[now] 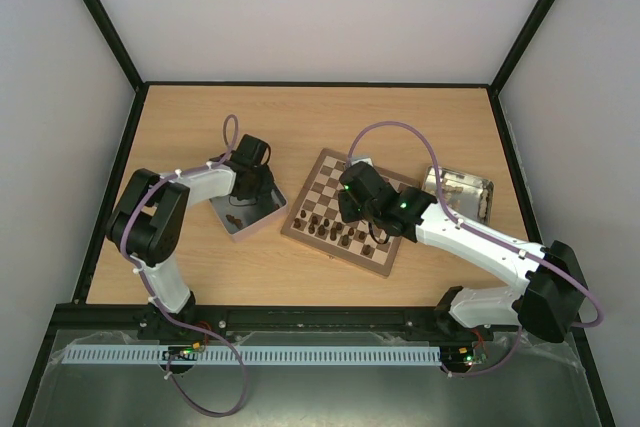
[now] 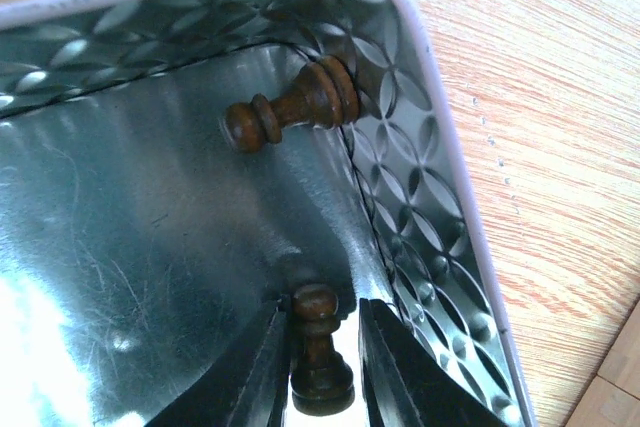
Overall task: Set up the chess pieces on the board
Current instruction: Pick up the chess piece from the storage box.
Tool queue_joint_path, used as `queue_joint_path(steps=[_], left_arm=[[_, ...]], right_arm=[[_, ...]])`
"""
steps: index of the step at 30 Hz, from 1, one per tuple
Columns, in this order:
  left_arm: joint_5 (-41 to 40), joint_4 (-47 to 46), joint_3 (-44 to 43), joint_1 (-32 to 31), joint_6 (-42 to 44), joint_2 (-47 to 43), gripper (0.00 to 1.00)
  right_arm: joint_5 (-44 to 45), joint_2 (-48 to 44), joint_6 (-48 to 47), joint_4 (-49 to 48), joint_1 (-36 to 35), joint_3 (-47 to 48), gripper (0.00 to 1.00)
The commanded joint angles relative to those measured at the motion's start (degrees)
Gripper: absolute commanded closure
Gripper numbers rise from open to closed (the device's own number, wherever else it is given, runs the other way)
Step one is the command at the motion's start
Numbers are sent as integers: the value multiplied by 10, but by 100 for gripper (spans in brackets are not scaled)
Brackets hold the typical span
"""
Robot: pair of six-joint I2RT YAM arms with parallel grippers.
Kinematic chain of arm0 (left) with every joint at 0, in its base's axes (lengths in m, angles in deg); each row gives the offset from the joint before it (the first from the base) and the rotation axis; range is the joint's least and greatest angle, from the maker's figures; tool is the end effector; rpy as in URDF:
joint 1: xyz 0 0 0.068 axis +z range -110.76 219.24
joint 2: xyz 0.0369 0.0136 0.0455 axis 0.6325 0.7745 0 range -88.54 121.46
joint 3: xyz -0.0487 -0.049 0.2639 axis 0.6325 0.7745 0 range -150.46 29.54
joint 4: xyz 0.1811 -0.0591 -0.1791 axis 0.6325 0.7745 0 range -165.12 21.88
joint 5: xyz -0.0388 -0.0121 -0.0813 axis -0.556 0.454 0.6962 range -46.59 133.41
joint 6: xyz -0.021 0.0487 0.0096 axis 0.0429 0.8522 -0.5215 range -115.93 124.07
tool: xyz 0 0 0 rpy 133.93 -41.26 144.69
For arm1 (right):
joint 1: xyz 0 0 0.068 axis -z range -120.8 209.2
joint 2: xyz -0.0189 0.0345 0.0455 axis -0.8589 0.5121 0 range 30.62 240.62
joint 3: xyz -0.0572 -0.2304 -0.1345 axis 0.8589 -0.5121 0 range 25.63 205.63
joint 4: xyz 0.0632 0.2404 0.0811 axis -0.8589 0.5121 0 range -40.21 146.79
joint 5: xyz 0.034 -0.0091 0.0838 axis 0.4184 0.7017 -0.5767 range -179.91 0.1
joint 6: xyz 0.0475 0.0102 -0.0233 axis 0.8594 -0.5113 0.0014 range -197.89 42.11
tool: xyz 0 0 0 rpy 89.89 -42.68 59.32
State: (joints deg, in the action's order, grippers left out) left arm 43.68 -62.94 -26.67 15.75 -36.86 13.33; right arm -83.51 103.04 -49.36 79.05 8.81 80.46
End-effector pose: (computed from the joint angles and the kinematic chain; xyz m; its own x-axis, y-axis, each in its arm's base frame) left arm 0.3180 -0.1384 0.1458 -0.8492 -0.3452 -0.3995 -0.2058 0.9132 -0.3517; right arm 0.1731 0.2029 0.2686 -0.7512 -0.1630 -0.6397 -0.4077 0.8767 0.2554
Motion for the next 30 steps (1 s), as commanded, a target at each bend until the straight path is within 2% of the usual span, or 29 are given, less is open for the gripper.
queue_joint_path(steps=[1, 4, 7, 10, 13, 18, 25, 30], left_arm=[[-3, 76, 21, -4, 7, 13, 76], [-2, 83, 24, -5, 13, 7, 72], [4, 82, 31, -6, 18, 4, 72], [13, 76, 36, -8, 20, 6, 76], [11, 73, 37, -9, 20, 11, 84], [12, 62, 39, -9, 26, -1, 90], [12, 20, 69, -20, 73, -105, 92], [34, -49, 113, -49, 138, -233, 94]], right_arm=[[14, -10, 3, -9, -4, -5, 63], [13, -9, 4, -10, -3, -4, 63], [13, -8, 4, -11, -3, -3, 63], [13, -8, 3, -11, -4, -3, 63], [13, -7, 3, -11, -3, -2, 63], [11, -8, 4, -12, -4, 0, 63], [-45, -10, 17, -34, -3, 8, 62], [-111, -22, 36, -68, 2, 16, 62]])
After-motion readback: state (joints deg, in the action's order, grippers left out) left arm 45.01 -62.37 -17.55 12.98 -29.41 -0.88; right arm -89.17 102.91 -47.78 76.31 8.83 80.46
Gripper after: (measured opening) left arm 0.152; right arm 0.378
